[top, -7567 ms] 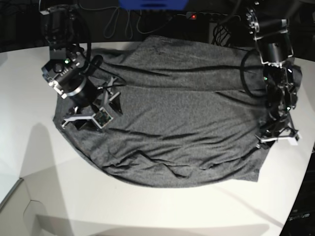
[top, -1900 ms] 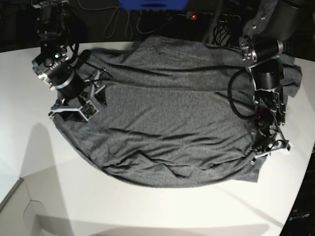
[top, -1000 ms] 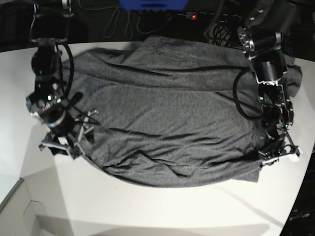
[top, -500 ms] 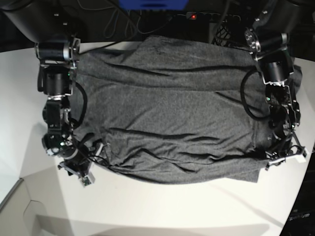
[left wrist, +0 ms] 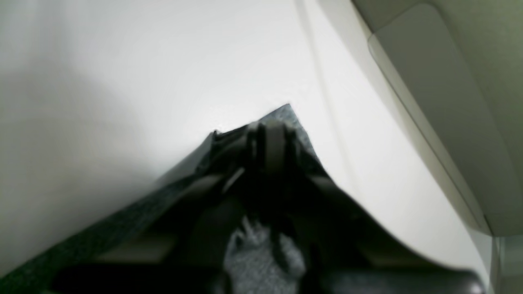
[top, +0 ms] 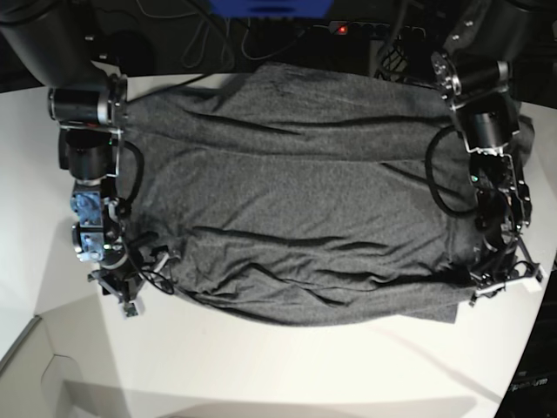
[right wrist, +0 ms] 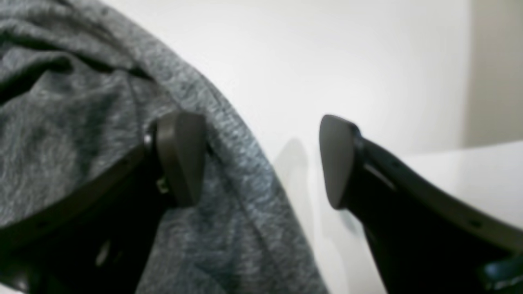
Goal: Layout the t-shirt on the table in an organized manner, then fold the t-shirt properly
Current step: 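Slide the right gripper along the shirt side toward the hem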
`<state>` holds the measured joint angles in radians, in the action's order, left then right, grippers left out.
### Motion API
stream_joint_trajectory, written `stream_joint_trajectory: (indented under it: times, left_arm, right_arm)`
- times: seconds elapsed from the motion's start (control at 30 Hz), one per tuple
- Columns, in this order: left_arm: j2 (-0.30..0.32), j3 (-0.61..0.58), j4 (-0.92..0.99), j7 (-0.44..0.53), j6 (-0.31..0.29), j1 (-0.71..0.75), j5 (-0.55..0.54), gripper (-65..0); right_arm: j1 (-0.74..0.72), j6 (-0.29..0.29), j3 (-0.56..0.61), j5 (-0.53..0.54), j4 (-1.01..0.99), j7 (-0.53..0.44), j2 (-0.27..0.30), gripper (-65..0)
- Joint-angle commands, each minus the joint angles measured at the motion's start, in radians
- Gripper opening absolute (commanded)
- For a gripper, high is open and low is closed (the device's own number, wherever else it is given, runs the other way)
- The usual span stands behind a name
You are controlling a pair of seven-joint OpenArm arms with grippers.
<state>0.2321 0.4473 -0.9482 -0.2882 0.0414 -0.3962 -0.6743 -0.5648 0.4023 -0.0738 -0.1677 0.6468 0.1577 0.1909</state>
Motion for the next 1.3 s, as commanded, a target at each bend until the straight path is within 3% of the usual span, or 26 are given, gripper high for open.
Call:
stream_joint_trajectory:
  times: [0.0, 0.3, 0.37, 0.8, 1.03, 1.13, 1.27]
  left_arm:
    - [0.014, 0.0, -0.015, 0.017, -0.01, -0.03, 0.0, -64.8]
    - [0.013, 0.0, -0.015, 0.017, -0.01, -0.031, 0.0, -64.8]
    - [0.013, 0.0, -0.015, 0.017, -0.01, -0.031, 0.0, -64.8]
    - [0.013, 0.0, -0.015, 0.017, -0.01, -0.033, 0.0, -64.8]
    - [0.011, 0.0, -0.015, 0.016, -0.01, -0.062, 0.0, -64.8]
    - [0.011, -0.002, -0.015, 0.016, -0.01, -0.083, 0.0, -64.8]
    - [0.011, -0.021, -0.015, 0.014, -0.01, -0.088, 0.0, -64.8]
  right_arm:
    - [-0.036, -0.015, -0.002, 0.013, 0.018, -0.03, 0.011, -21.5]
    - [-0.028, -0.012, -0.001, 0.013, 0.018, -0.03, 0.006, -21.8]
    - [-0.028, -0.012, -0.001, 0.013, 0.017, -0.03, 0.006, -24.5]
    - [-0.013, -0.012, -0.001, 0.013, 0.017, -0.022, -0.006, -64.4]
    - [-0.008, -0.006, -0.005, 0.015, 0.074, -0.02, 0.0, -65.0]
    - [0.025, 0.056, -0.007, 0.015, 0.161, -0.016, 0.002, -65.0]
    - [0.085, 0.071, -0.007, 0.015, 0.291, 0.047, 0.002, -65.0]
